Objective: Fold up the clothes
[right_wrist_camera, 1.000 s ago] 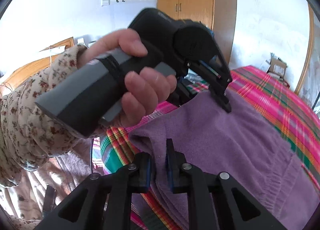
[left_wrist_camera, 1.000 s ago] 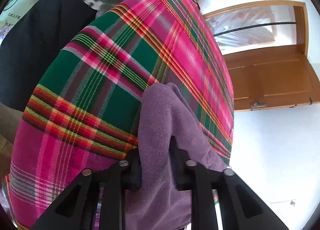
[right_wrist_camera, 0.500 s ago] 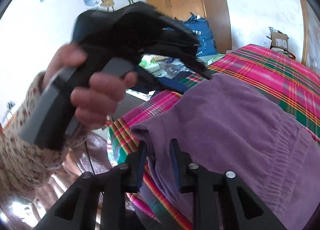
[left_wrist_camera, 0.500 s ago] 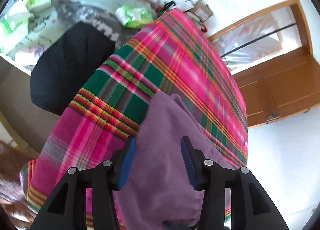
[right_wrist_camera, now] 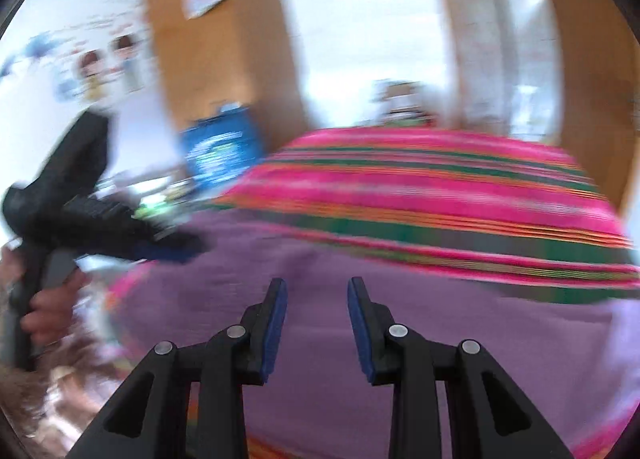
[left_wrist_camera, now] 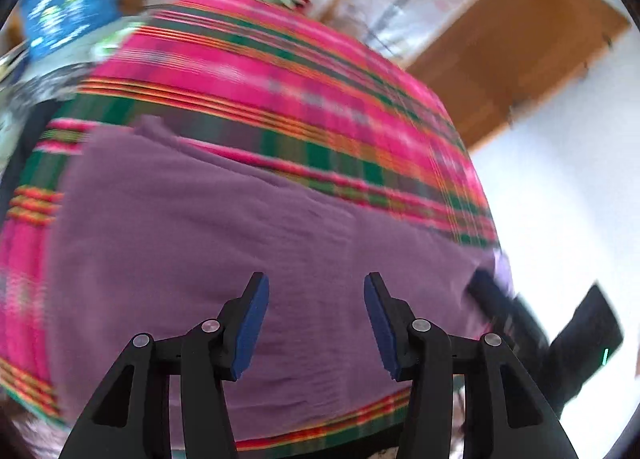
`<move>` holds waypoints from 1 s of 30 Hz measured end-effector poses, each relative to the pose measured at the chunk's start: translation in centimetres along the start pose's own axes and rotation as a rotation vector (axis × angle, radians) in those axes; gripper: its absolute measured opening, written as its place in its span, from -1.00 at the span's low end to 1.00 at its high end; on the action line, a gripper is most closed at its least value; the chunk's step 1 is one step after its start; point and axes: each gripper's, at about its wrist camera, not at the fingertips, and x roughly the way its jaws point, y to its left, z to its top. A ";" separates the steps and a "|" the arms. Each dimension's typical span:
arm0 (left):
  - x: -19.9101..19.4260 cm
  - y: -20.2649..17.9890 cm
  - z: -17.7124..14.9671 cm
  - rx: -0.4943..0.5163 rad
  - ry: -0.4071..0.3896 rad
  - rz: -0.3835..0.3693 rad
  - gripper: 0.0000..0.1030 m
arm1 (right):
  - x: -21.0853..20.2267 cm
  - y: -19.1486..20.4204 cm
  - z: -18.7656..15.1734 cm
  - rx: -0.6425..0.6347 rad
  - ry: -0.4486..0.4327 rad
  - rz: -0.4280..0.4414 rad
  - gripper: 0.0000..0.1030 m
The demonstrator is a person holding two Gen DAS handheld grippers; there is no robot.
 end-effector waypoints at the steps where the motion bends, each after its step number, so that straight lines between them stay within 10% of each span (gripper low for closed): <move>1: 0.7 -1.0 -0.1 0.034 0.016 -0.004 0.00 | -0.2 -2.3 -0.1 0.028 -0.005 -0.078 -0.38; 11: 6.5 -7.0 1.0 0.201 0.124 -0.036 0.00 | -5.3 -18.3 -2.3 0.146 0.005 -0.633 -0.38; 30: 11.2 -10.0 2.4 0.275 0.174 0.023 0.00 | -0.8 -26.8 -1.6 0.276 0.130 -0.417 -0.43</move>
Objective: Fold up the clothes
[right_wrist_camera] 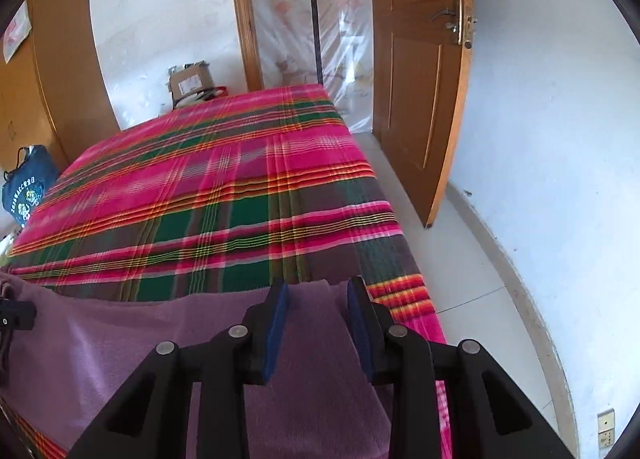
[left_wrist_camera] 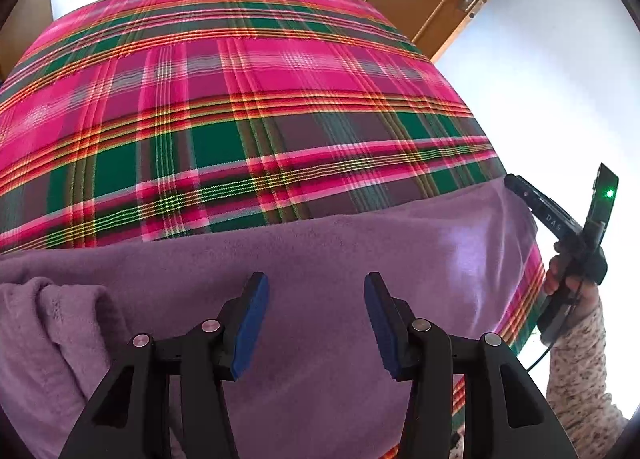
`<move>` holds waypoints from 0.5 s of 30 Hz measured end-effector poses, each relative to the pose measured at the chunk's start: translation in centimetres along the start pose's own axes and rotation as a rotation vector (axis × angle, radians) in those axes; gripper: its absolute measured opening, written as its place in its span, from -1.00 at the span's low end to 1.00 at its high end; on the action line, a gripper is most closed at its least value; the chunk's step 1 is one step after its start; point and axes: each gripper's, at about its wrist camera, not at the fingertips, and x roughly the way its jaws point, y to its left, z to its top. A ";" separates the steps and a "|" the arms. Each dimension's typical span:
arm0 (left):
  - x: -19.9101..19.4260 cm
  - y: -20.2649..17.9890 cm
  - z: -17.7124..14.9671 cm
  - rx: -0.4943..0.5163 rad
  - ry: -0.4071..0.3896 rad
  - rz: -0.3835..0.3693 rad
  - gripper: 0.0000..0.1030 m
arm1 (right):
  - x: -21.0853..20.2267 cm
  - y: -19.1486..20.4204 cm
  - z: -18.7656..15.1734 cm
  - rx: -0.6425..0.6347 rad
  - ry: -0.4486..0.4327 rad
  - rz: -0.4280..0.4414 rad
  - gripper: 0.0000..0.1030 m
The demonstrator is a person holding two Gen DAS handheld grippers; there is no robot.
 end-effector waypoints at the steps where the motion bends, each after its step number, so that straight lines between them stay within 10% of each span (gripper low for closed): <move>1: 0.1 0.0 0.0 -0.003 -0.001 -0.001 0.00 | 0.2 -0.1 0.1 0.007 0.011 0.011 -0.46; 15: 0.2 0.3 0.0 -0.029 -0.020 -0.007 0.00 | -4.5 -1.2 -0.6 0.133 -0.105 0.043 -0.89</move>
